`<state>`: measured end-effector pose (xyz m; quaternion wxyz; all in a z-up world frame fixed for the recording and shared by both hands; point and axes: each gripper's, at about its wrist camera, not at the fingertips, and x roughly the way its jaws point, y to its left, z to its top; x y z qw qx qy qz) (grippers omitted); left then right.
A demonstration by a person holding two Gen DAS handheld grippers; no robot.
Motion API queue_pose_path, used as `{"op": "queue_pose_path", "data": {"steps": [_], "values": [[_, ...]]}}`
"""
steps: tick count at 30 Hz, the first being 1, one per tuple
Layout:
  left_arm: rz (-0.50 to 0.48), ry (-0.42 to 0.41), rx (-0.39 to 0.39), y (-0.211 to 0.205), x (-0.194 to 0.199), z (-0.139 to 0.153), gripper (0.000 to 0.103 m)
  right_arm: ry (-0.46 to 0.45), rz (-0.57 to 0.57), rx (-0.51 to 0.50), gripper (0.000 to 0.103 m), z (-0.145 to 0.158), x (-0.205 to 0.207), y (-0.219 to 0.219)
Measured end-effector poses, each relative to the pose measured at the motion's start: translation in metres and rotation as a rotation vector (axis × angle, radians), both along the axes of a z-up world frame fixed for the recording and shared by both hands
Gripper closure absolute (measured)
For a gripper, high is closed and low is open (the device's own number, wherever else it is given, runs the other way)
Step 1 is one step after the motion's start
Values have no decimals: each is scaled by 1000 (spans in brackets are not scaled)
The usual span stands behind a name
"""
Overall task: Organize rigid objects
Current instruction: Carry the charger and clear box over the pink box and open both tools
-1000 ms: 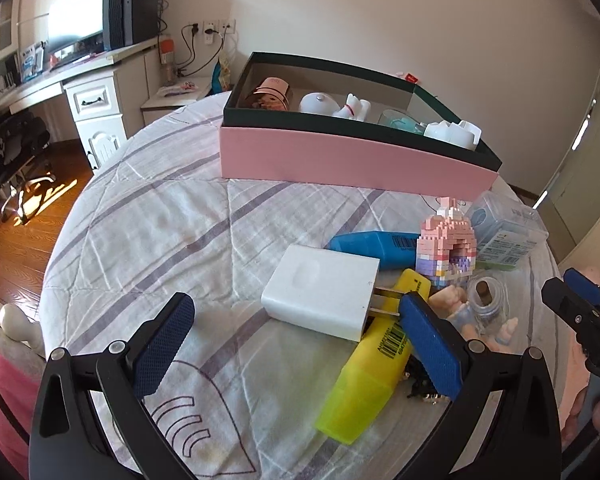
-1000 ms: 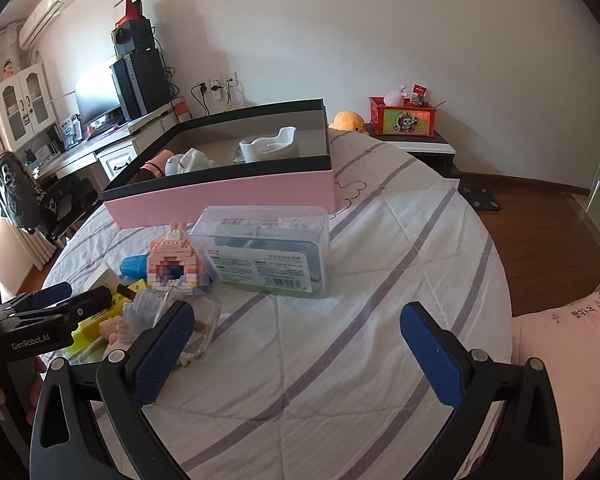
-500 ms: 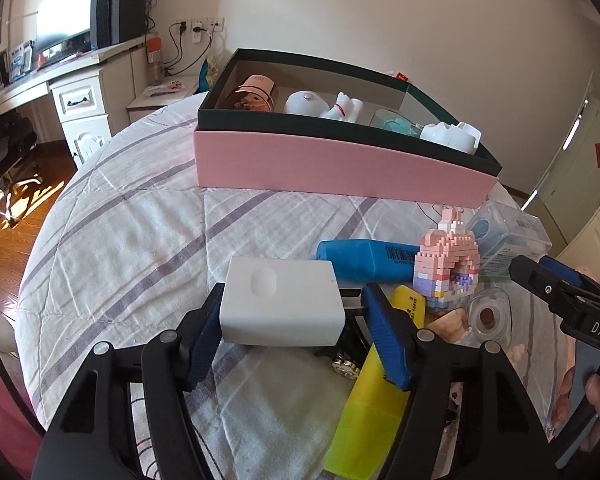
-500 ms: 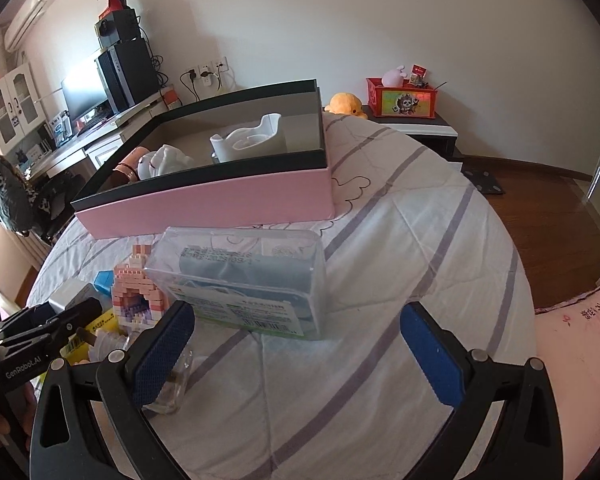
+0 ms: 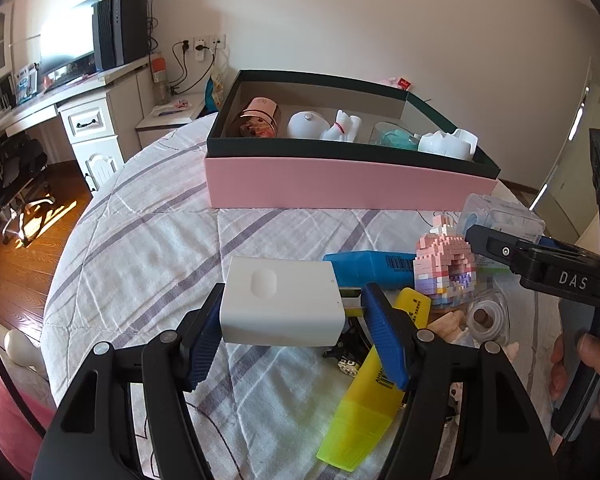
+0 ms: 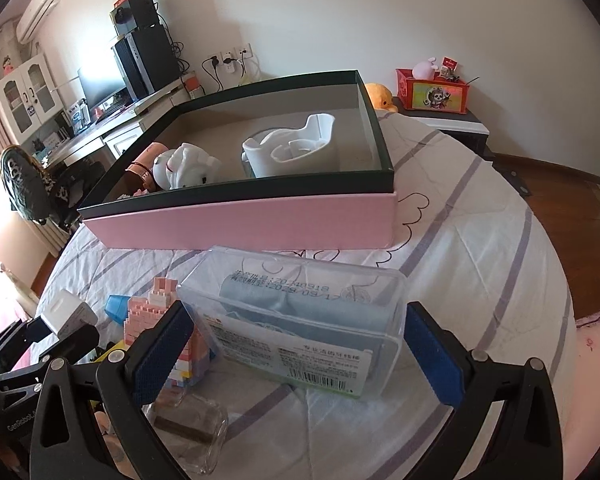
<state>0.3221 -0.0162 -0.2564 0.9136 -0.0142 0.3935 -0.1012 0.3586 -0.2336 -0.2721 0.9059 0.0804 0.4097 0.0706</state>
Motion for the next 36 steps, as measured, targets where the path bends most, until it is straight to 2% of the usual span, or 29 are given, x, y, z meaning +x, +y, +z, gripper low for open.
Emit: {"op": "queue_pose_path", "data": {"steps": [2,3,9,16,20,24,27,32,36], "values": [[-2,-1,-3,0,0,1,35,-5,6,-2,1,-1,3,0],[-4,-3,-3,-1,0,1,35,-14,12,0,7,-1,2,0],[-14,-32,9,-6,3,11,35,-69,26,-28,7,7,-5,3],[-61,-106,17,-19,11,41,35,-155,45,-44,7,38,-11,5],[-99,-162,23,-28,25,64,35,-203,65,-62,7,61,-1,8],[-116,-196,52,-38,56,85,35,-247,78,-102,7,86,23,11],[-125,-187,51,-44,92,94,35,-248,73,-128,7,95,56,11],[-84,-121,93,-55,159,87,35,-205,60,-148,7,87,111,9],[-66,-52,120,-60,198,71,35,-109,62,-143,7,66,153,8]]}}
